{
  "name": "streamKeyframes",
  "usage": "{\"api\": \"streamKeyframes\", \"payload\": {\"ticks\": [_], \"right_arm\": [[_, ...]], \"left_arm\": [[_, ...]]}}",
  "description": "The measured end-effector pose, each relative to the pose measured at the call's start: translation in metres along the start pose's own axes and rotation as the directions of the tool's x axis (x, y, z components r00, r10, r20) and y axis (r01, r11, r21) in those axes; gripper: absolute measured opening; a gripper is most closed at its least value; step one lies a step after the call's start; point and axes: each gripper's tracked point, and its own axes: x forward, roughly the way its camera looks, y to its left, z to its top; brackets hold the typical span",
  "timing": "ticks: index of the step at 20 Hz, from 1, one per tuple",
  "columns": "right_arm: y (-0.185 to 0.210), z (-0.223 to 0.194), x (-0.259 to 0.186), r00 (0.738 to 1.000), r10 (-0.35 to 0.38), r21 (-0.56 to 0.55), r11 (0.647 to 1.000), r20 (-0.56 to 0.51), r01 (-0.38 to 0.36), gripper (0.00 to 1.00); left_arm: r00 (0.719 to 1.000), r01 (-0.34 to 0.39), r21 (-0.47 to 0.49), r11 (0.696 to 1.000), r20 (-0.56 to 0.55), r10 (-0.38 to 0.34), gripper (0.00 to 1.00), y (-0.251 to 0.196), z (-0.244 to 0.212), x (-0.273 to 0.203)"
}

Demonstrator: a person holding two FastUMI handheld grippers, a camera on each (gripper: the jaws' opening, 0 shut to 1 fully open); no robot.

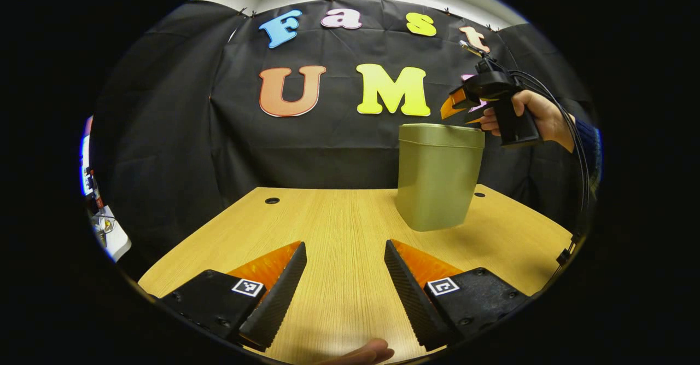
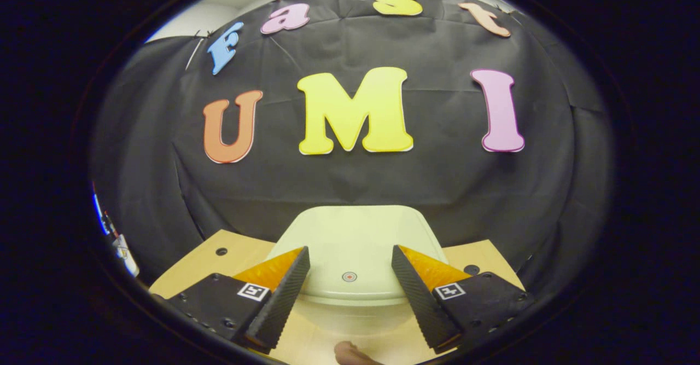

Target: Press the lid of the desktop garbage bin to open it, pick up the crumpled paper on the desktop and throw it into the bin, then pick up the pop can on the desktop and drop it into the bin, and finally close the garbage bin lid.

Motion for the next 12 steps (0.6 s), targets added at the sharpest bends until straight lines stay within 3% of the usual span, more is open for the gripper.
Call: {"api": "streamKeyframes", "payload": {"ticks": [6, 12], "right_arm": [[0.001, 0.018, -0.071, 0.995, 0.009, -0.038, 0.999, 0.102, -0.005, 0.94], [0.003, 0.008, -0.180, 0.976, 0.015, -0.119, 0.993, 0.219, 0.011, 0.94]], "left_arm": [[0.999, -0.037, -0.016, 0.999, 0.035, 0.038, 0.93, -0.001, 0.010, -0.022], [0.996, -0.067, -0.034, 0.997, 0.056, 0.069, 0.93, -0.003, 0.012, -0.056]]}}
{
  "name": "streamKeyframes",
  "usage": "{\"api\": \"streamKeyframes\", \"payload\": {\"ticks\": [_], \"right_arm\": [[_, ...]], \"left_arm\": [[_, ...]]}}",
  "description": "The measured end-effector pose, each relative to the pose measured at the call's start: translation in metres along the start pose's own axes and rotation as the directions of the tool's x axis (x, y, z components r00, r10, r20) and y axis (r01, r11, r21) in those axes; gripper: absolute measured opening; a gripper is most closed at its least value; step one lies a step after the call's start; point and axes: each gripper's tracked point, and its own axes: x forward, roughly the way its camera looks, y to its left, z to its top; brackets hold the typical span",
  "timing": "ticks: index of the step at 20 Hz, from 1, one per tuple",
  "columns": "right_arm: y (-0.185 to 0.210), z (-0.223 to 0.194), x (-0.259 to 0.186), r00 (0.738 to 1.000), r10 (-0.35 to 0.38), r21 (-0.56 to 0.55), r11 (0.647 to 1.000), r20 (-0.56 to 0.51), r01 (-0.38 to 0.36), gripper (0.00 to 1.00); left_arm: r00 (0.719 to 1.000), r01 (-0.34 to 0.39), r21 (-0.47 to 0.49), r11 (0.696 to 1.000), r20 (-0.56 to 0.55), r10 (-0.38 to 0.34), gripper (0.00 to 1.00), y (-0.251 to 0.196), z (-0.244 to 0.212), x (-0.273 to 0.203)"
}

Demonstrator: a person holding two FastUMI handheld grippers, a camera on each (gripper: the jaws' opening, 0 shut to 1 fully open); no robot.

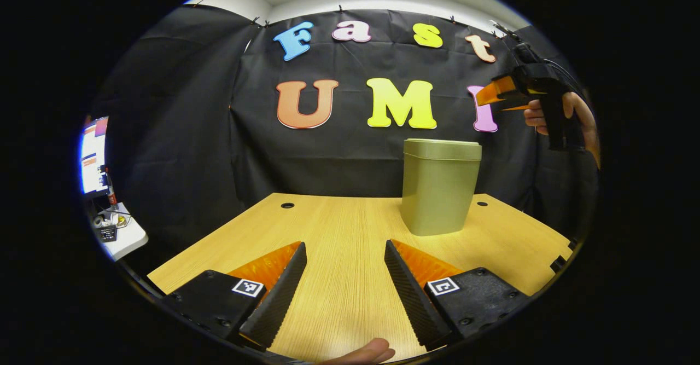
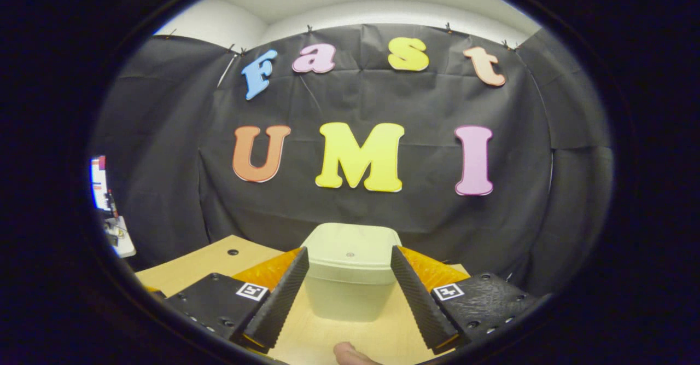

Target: Press the lid of the desktop garbage bin to open it, pick up the crumpled paper on the desktop and throw it into the bin, then pick up the pop can on the desktop and drop it into the bin, and finally close the garbage bin lid.

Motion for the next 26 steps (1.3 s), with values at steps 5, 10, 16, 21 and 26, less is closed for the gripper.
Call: {"api": "streamKeyframes", "payload": {"ticks": [5, 10, 16, 21, 26], "right_arm": [[0.007, -0.021, -0.094, 0.998, 0.000, -0.027, 1.000, 0.064, 0.001, 0.98], [0.019, -0.064, -0.158, 0.995, 0.025, 0.020, 0.999, 0.093, -0.027, 0.98], [-0.013, -0.108, -0.189, 0.996, -0.032, 0.054, 0.998, 0.084, 0.028, 0.97], [-0.033, -0.134, -0.196, 0.994, -0.076, 0.100, 0.993, 0.079, 0.067, 0.95], [-0.040, -0.146, -0.200, 0.992, -0.080, 0.062, 0.995, 0.097, 0.074, 0.94]], "left_arm": [[0.999, -0.031, -0.003, 1.000, 0.035, 0.031, 0.93, 0.004, 0.017, -0.024], [0.998, -0.015, 0.003, 1.000, 0.059, 0.015, 0.93, -0.011, 0.028, -0.038], [0.997, -0.003, 0.026, 1.000, 0.079, 0.001, 0.93, -0.037, 0.030, -0.048], [0.993, 0.039, 0.044, 0.998, 0.105, -0.044, 0.93, -0.067, 0.029, -0.046], [0.995, 0.024, 0.057, 0.998, 0.092, -0.029, 0.93, -0.072, 0.021, -0.045]]}}
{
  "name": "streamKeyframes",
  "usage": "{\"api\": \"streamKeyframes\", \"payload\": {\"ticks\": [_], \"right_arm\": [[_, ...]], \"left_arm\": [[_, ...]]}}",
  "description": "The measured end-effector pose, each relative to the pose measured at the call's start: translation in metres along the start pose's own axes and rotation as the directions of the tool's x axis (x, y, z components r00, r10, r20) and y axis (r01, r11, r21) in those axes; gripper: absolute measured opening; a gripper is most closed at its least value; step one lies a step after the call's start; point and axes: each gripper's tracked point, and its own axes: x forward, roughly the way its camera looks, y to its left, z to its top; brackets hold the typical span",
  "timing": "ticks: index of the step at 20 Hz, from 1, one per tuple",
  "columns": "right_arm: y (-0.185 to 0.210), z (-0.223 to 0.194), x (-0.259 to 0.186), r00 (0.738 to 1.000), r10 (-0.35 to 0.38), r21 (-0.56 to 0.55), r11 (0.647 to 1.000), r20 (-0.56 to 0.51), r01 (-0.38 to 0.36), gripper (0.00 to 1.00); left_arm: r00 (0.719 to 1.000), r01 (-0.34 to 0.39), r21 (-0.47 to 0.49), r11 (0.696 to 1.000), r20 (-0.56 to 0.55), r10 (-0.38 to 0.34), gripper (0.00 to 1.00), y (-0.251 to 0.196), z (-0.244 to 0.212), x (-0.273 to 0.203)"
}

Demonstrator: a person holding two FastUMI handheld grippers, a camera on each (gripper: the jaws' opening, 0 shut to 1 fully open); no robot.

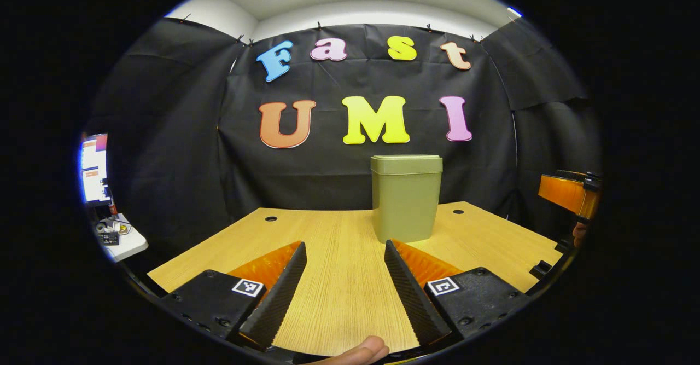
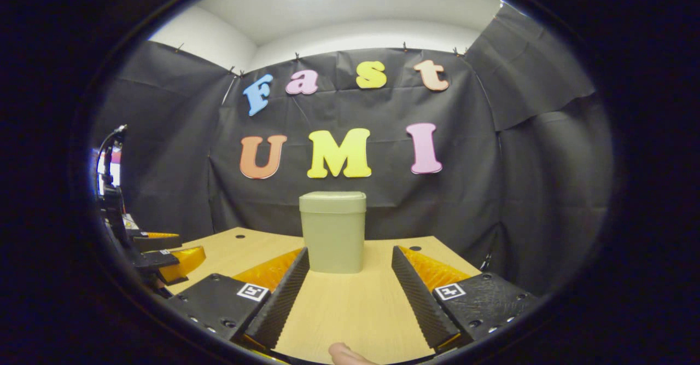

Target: Press the lid of the desktop garbage bin to open it, pick up the crumpled paper on the desktop and throw it into the bin, then pick up the pop can on the desktop and drop it into the bin, and finally close the garbage bin lid.

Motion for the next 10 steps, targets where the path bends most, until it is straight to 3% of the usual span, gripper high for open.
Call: {"api": "streamKeyframes", "payload": {"ticks": [3, 10], "right_arm": [[0.003, -0.007, 0.000, 1.000, -0.008, -0.072, 0.997, 0.002, 0.008, 0.94], [0.007, -0.019, 0.004, 1.000, -0.008, -0.126, 0.992, -0.003, 0.007, 0.95]], "left_arm": [[0.999, -0.015, 0.007, 1.000, 0.030, 0.015, 0.93, 0.002, 0.005, 0.000], [0.999, 0.025, 0.027, 0.999, 0.024, -0.026, 0.93, -0.015, -0.004, 0.000]]}}
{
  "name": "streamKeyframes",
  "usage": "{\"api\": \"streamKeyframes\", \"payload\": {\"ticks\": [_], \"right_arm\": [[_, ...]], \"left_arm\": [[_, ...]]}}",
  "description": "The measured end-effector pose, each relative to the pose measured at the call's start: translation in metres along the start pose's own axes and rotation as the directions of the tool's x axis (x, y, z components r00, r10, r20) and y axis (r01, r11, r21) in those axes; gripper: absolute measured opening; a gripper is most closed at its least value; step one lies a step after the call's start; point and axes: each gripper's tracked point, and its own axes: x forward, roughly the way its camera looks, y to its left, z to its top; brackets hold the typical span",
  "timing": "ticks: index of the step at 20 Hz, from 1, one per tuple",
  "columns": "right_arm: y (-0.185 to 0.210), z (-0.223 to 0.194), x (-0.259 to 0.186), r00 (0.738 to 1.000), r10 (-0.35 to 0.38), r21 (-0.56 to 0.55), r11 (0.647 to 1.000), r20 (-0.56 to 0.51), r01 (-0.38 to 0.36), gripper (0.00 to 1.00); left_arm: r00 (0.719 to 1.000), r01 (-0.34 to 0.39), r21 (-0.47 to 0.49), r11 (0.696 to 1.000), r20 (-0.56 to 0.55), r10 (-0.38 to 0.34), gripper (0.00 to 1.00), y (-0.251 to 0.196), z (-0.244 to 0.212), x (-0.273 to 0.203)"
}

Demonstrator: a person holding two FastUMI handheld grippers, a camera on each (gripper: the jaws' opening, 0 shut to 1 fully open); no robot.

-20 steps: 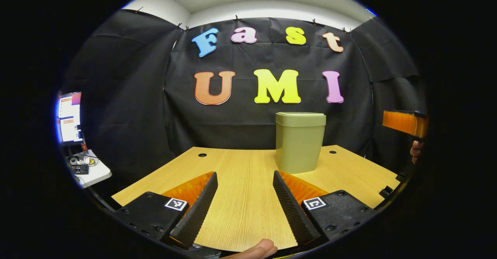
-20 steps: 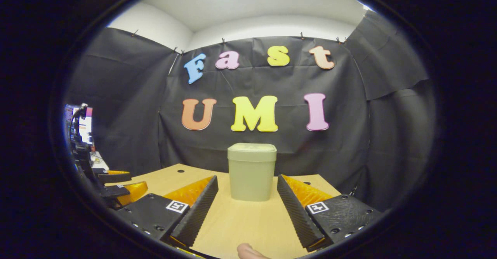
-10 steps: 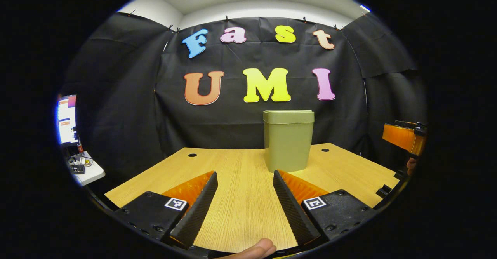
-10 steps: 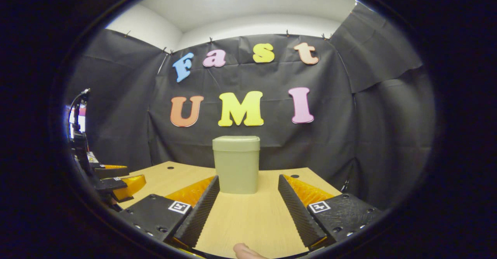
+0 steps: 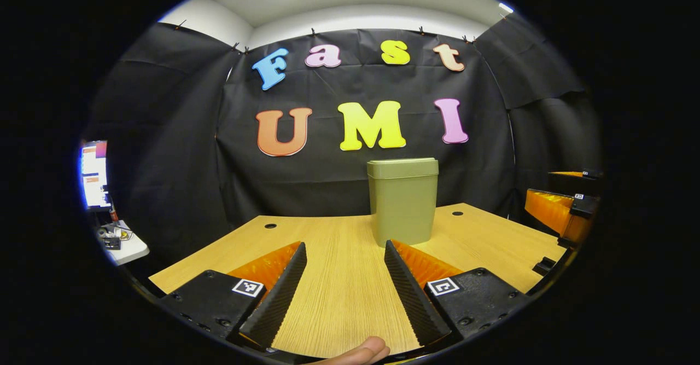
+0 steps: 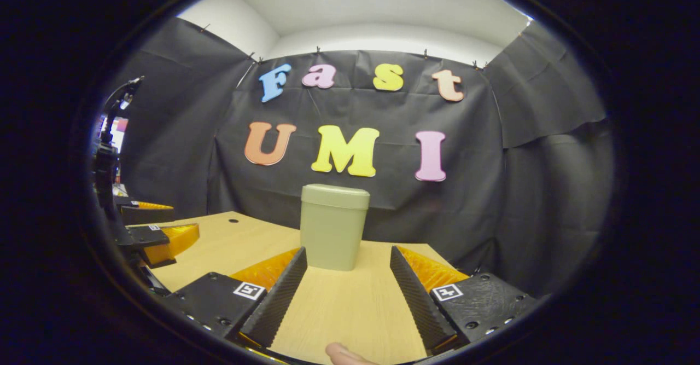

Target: Press the lid of the desktop garbage bin to open it, pick up the crumpled paper on the desktop and throw it into the bin, then pick up the pop can on the desktop and drop it into the bin, and finally close the garbage bin lid.

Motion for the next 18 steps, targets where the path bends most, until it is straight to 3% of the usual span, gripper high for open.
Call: {"api": "streamKeyframes", "payload": {"ticks": [3, 9, 18], "right_arm": [[-0.016, 0.004, 0.002, 0.998, -0.054, -0.007, 0.999, 0.013, 0.054, 0.95], [-0.010, 0.008, -0.001, 0.999, -0.026, -0.011, 1.000, 0.045, 0.026, 0.98], [-0.004, 0.004, 0.002, 0.999, -0.013, -0.027, 1.000, 0.038, 0.015, 0.95]], "left_arm": [[1.000, 0.005, 0.004, 1.000, -0.002, -0.005, 0.93, -0.002, -0.001, -0.001], [1.000, -0.001, 0.010, 1.000, -0.005, 0.001, 0.93, 0.000, -0.004, 0.001], [1.000, 0.012, 0.015, 1.000, -0.020, -0.012, 0.93, -0.002, -0.010, 0.003]]}}
